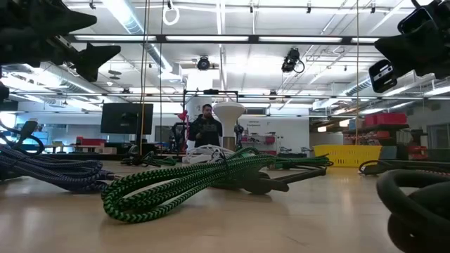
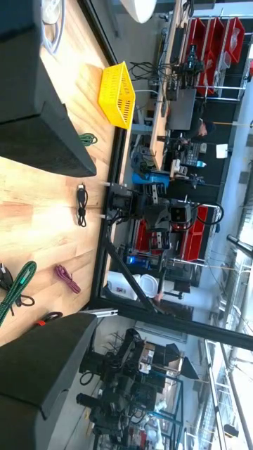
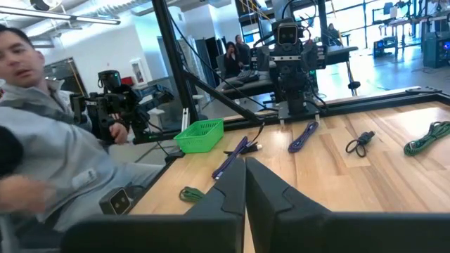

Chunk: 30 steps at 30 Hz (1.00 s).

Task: Pick & Place USB Port

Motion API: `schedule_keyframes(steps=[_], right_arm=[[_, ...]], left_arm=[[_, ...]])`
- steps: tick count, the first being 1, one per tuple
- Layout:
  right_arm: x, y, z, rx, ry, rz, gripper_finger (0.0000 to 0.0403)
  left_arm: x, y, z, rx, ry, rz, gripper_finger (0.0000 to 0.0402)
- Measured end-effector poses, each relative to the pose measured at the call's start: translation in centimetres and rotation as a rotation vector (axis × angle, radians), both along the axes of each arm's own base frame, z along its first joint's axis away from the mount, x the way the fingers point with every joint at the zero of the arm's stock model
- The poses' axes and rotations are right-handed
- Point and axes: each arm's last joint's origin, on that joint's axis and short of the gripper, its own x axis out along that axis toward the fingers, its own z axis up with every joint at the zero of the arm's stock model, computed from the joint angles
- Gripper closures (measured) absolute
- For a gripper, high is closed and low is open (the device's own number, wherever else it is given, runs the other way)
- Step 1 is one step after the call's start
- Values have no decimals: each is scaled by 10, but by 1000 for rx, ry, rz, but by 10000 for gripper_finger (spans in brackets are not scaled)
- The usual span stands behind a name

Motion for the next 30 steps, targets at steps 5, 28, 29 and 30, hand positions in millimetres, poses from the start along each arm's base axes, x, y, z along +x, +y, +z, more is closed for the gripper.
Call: schedule_keyframes(steps=[5, 28, 29, 30], right_arm=[[0, 0, 0, 0, 0, 0, 391], [0, -3, 3, -65, -42, -114, 391], [0, -3, 4, -64, -54, -113, 391], [0, -3, 6, -65, -73, -114, 391]], left_arm=[[0, 0, 0, 0, 0, 0, 62], [0, 0, 0, -52, 2, -9, 62], [0, 0, 0, -53, 2, -8, 62], [0, 0, 0, -53, 2, -9, 62]])
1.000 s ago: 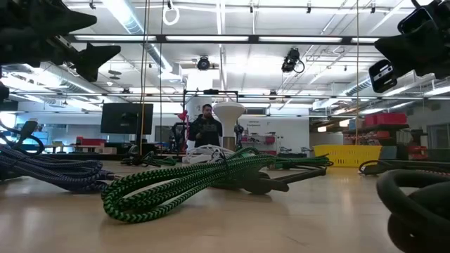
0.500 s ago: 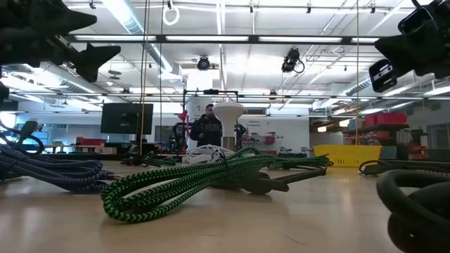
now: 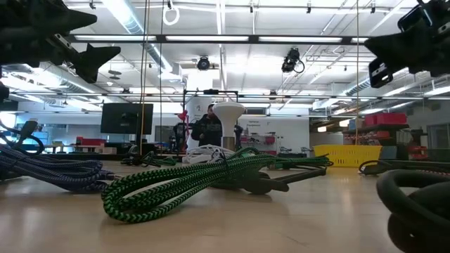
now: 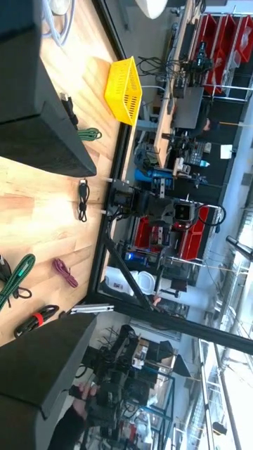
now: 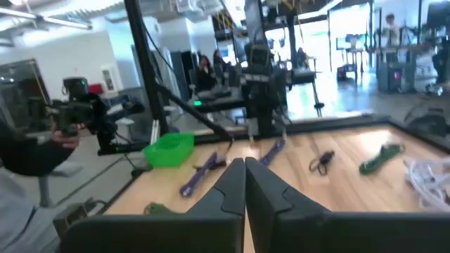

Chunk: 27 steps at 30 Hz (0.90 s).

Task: Pick & Place USB Port
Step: Put the green USB cable into the yellow bin

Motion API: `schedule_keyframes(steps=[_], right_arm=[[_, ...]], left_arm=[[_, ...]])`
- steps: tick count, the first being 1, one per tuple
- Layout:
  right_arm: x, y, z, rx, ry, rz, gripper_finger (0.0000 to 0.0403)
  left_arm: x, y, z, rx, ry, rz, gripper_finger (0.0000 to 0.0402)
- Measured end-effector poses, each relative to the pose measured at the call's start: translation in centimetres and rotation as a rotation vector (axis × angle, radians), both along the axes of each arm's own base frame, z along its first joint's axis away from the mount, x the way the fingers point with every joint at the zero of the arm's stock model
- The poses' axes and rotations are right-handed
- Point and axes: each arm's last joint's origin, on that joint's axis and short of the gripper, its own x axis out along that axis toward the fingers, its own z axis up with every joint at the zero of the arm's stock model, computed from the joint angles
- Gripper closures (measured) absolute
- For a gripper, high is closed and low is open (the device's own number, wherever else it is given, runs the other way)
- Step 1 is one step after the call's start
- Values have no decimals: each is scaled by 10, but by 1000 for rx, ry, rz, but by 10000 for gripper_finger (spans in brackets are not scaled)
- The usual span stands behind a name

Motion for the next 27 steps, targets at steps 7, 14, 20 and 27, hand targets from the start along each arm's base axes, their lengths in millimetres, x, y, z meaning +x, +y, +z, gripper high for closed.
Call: schedule_keyframes(steps=[7, 14, 20, 27], right_arm=[[-4, 0, 18, -11, -193, 1, 391], [-8, -3, 30, -65, -328, -144, 391], [-9, -9, 31, -30, -333, -334, 391], [-9, -11, 30, -111, -318, -435, 391]], left_arm=[[0, 0, 0, 1, 0, 0, 62], [0, 0, 0, 63, -2, 20, 62], [0, 2, 2, 134, -19, 80, 62], [0, 2, 2, 138, -20, 82, 62]])
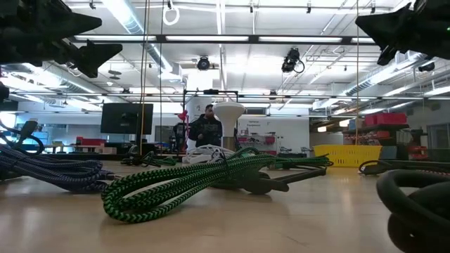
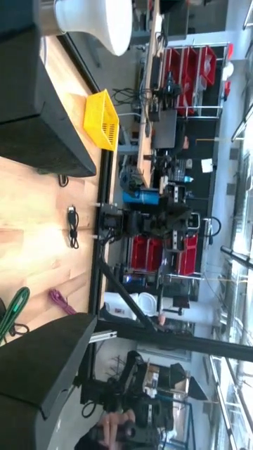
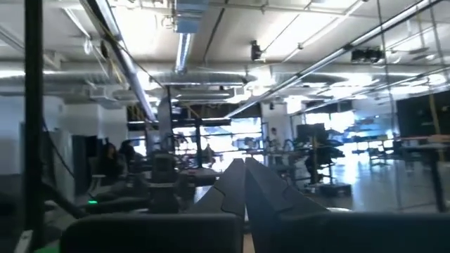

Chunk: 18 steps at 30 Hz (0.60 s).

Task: Pick & Place USB Port
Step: Put the green USB cable into the yellow bin

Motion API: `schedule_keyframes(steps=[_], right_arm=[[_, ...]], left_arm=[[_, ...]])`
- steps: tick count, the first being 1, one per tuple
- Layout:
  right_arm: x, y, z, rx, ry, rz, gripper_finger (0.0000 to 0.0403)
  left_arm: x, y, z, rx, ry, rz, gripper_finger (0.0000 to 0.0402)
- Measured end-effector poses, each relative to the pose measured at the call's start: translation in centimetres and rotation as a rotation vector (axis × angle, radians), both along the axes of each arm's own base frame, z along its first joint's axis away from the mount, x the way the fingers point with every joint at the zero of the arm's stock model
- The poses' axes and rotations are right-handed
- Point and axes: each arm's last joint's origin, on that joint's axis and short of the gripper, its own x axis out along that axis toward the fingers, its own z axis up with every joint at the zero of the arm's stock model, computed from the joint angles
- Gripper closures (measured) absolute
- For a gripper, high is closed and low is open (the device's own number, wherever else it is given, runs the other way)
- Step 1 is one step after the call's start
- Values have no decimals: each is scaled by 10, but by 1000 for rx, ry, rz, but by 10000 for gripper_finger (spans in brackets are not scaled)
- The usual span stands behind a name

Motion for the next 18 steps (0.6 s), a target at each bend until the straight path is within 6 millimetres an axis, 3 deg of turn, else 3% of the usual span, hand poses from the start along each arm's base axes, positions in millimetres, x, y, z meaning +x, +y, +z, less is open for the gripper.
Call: schedule_keyframes(steps=[7, 11, 18], right_arm=[[-1, -2, 4, -37, -19, -99, 391], [-2, -1, 28, -144, 29, -110, 391], [15, -11, 83, -244, 428, -259, 391]], left_arm=[[0, 0, 0, 17, -3, 4, 62], [0, 0, 1, 15, -15, 19, 62], [-1, 1, 4, 12, -44, 21, 62]])
